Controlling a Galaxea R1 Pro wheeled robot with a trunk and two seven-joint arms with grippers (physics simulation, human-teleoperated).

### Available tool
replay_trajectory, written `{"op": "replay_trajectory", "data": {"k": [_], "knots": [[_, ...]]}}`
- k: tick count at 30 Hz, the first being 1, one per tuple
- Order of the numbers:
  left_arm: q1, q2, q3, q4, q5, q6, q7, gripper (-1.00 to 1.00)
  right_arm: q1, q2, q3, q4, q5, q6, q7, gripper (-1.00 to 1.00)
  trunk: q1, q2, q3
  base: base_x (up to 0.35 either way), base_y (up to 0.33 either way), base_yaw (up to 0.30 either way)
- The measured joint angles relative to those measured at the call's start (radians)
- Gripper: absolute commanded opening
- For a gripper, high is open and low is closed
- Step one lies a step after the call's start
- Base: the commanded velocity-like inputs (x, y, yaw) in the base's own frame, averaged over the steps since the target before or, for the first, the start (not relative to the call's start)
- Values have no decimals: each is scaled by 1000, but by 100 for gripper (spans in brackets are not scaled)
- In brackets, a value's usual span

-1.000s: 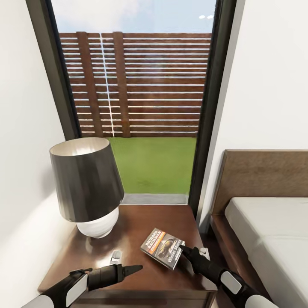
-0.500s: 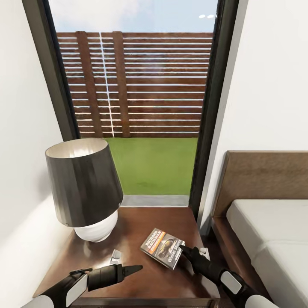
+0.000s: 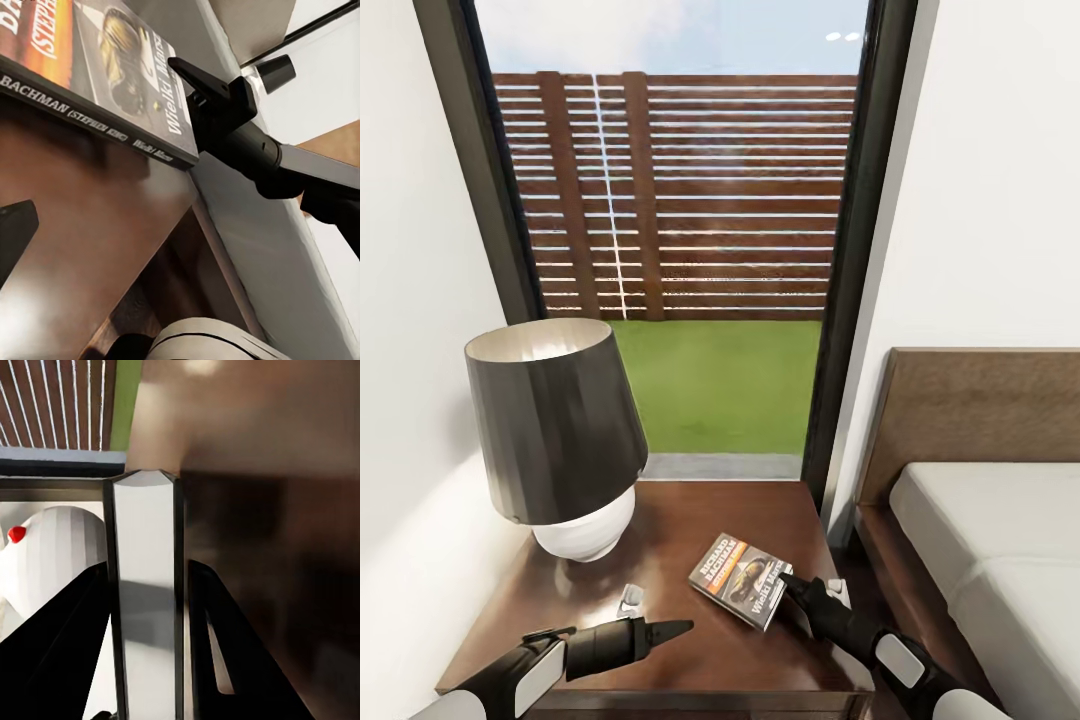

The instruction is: In the bedroom, move the book from the bed onto either nightstand, and place the two sandals side by side next to the bed.

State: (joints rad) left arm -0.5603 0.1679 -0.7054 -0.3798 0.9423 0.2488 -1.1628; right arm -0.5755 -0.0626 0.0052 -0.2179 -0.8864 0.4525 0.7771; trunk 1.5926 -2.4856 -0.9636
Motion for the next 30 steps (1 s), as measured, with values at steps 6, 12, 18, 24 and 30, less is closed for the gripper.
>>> {"op": "replay_trajectory", "data": {"k": [6, 12, 18, 24, 30], "knots": [[0, 0, 0, 0, 0, 0, 0, 100, -1, 0, 0, 0, -2, 0, 3, -100, 9, -15, -14, 0, 0, 0], [0, 0, 0, 0, 0, 0, 0, 100, 0, 0, -1, -1, -3, 0, 4, -100, 9, -15, -14, 0, 0, 0], [0, 0, 0, 0, 0, 0, 0, 100, -1, 0, -1, -1, -3, 0, 3, -100, 9, -15, -14, 0, 0, 0], [0, 0, 0, 0, 0, 0, 0, 100, -1, 0, -1, 0, -3, 0, 3, -100, 8, -15, -14, 0, 0, 0], [0, 0, 0, 0, 0, 0, 0, 100, 0, 0, -1, -1, -4, 0, 3, 100, 9, -15, -14, 0, 0, 0]]}}
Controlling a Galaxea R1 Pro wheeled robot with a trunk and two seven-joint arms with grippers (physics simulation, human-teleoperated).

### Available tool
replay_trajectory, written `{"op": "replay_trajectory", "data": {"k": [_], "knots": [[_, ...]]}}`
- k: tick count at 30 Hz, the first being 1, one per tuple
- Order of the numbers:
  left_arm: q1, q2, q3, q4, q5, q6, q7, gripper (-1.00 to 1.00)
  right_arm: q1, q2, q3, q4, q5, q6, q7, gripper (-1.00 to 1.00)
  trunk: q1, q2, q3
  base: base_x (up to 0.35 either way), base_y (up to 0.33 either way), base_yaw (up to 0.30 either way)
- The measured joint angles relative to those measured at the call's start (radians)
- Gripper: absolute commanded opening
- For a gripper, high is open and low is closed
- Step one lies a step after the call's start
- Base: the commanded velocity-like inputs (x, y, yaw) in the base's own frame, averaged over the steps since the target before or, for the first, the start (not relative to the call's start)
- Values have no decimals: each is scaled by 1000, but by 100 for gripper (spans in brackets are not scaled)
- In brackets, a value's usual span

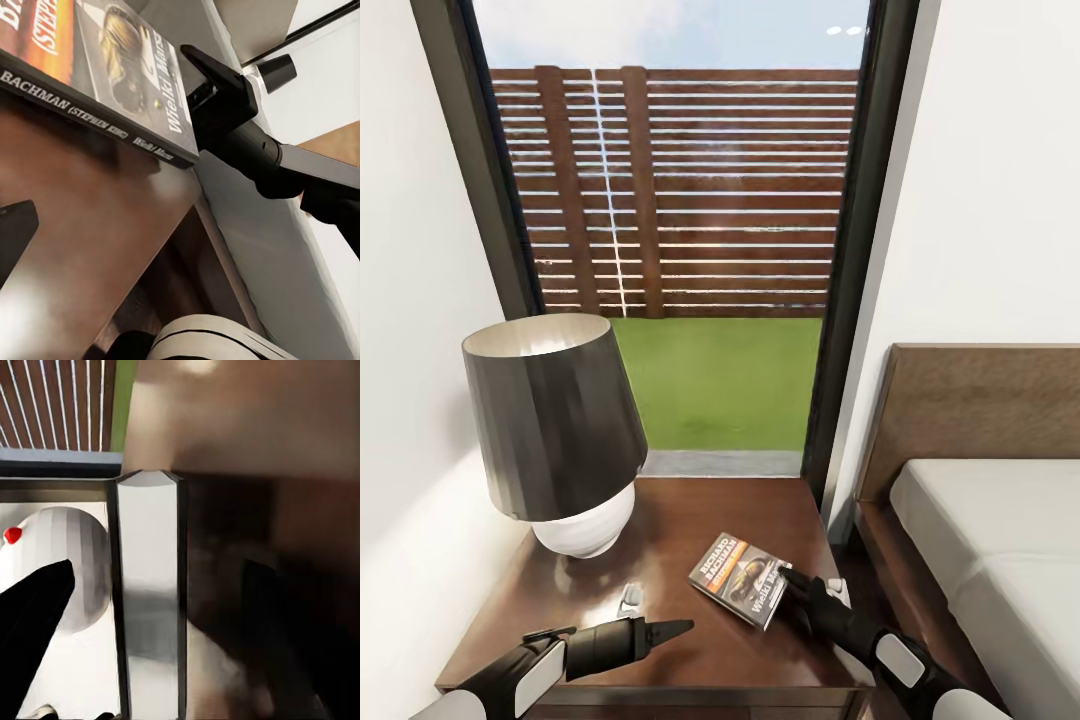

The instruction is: In the bedroom, move the book from the bed onto either nightstand, and place the two sandals side by side next to the bed.

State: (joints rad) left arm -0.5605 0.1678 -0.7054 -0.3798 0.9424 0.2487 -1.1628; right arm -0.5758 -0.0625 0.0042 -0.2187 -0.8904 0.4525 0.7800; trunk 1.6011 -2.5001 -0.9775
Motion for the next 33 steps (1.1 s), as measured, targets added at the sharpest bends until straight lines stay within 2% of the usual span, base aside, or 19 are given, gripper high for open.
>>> {"op": "replay_trajectory", "data": {"k": [15, 24, 33], "knots": [[0, 0, 0, 0, 0, 0, 0, 100, 0, 0, -3, 0, -4, 5, 0, 100, 0, 0, 0, -1, 0, 0], [0, 0, 0, 0, 0, 0, 0, 100, 0, 0, -6, 0, -7, 4, 0, 100, 1, 0, 0, -260, 0, 0], [1, 0, 0, 0, 0, 0, 0, 100, 0, 0, -6, 0, -6, 3, -1, 100, 0, 0, 0, -39, 0, 0]]}}
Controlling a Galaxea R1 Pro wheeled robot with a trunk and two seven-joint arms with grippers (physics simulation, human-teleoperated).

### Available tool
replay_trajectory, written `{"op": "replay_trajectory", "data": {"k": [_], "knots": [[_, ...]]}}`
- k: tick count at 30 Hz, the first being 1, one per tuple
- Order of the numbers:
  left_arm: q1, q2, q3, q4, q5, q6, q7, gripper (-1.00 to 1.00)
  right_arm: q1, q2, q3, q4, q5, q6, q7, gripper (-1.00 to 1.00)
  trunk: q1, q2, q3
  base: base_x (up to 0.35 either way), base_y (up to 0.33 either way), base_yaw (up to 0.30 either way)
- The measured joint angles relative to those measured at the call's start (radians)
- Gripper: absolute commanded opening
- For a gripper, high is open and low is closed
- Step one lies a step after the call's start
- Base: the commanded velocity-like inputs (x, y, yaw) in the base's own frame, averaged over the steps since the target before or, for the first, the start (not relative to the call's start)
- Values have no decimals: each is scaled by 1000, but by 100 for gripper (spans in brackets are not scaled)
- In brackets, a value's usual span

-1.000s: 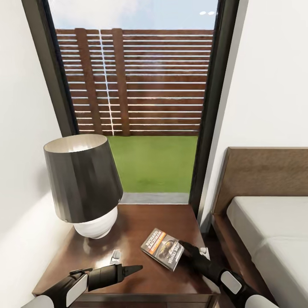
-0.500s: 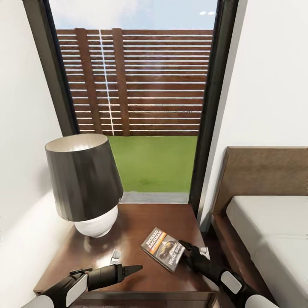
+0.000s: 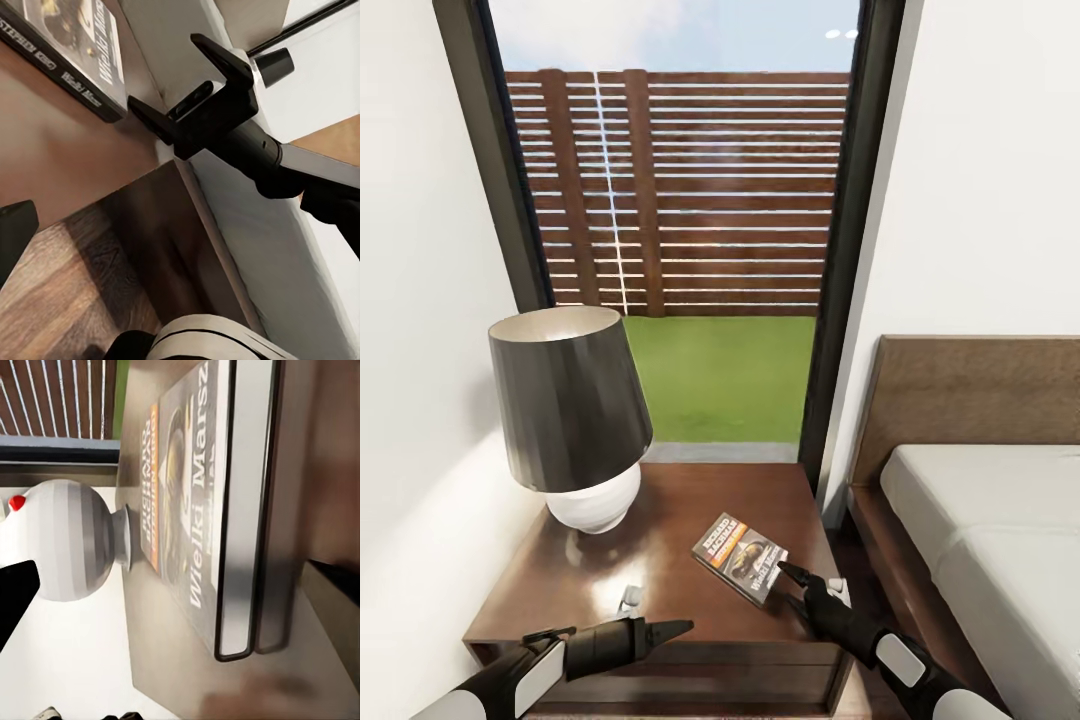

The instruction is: In the bedroom, move the book from the bed onto either nightstand, and place the two sandals side by side next to the bed.

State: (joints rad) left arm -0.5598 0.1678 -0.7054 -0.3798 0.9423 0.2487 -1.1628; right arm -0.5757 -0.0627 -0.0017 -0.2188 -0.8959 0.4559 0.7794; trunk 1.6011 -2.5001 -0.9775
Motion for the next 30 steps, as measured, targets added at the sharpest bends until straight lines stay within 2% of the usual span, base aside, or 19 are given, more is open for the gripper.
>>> {"op": "replay_trajectory", "data": {"k": [7, 9, 30], "knots": [[0, 0, 0, 0, 0, 0, 0, 100, 0, 0, 0, 0, -1, 0, 0, 100, 0, 0, 0, 0, 0, 0], [0, 0, 0, 0, 0, 0, 0, 100, 1, 0, 3, 0, 2, 1, 0, 100, -1, 0, 8, 0, 0, 0], [0, 0, 0, 0, -1, 1, 0, 100, 1, 0, 7, 0, 9, -7, -1, 100, -81, 147, 73, 0, 0, 0]]}}
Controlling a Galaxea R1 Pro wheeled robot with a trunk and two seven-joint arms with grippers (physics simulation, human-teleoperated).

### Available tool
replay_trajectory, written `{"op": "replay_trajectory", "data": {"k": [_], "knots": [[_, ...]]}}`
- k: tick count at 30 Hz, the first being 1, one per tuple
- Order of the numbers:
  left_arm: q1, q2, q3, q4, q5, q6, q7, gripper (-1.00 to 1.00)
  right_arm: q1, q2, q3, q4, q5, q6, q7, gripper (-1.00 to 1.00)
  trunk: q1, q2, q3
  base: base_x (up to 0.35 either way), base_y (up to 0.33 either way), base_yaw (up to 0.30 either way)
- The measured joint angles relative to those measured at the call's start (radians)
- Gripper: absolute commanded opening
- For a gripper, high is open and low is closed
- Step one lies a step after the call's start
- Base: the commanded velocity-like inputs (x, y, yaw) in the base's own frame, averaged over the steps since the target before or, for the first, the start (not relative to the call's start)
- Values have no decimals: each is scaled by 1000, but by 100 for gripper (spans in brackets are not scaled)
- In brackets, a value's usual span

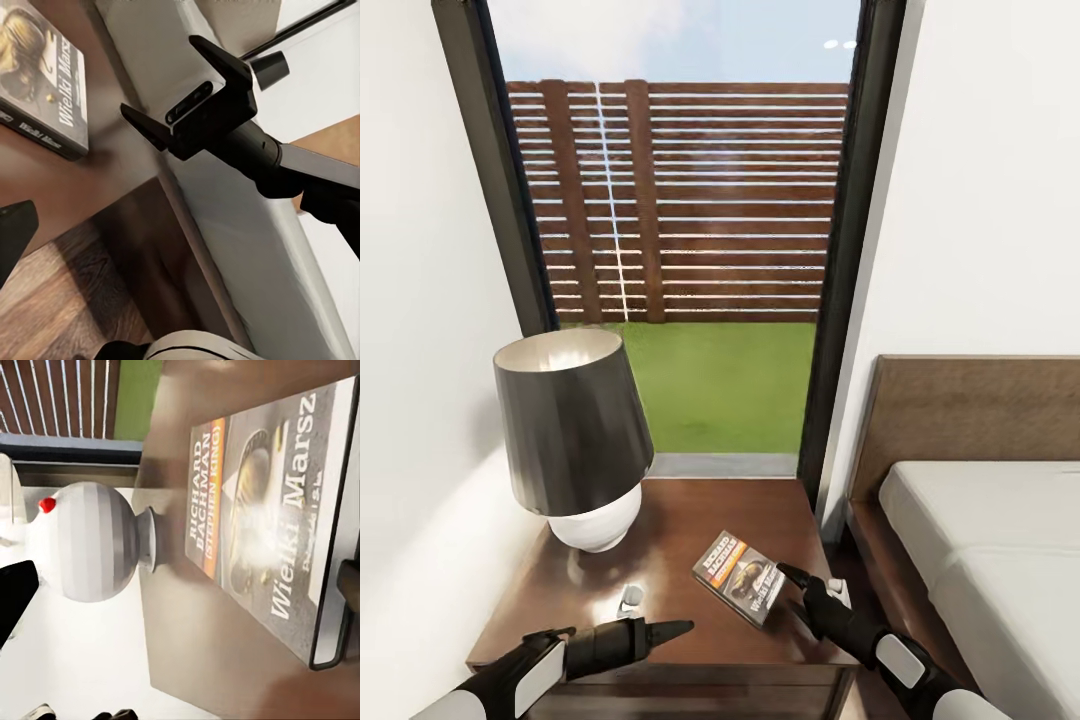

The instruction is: In the bedroom, move the book from the bed onto either nightstand, and place the two sandals side by side next to the bed.

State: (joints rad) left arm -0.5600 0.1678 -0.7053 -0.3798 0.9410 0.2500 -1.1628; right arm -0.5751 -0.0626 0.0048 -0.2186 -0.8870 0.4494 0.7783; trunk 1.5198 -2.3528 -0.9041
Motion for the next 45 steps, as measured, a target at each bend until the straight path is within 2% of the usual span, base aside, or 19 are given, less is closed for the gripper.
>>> {"op": "replay_trajectory", "data": {"k": [45], "knots": [[0, 0, 0, 0, 0, 0, 0, 100, 0, 0, 2, -2, 1, 2, 3, 100, -173, 315, 141, 0, 0, 0]]}}
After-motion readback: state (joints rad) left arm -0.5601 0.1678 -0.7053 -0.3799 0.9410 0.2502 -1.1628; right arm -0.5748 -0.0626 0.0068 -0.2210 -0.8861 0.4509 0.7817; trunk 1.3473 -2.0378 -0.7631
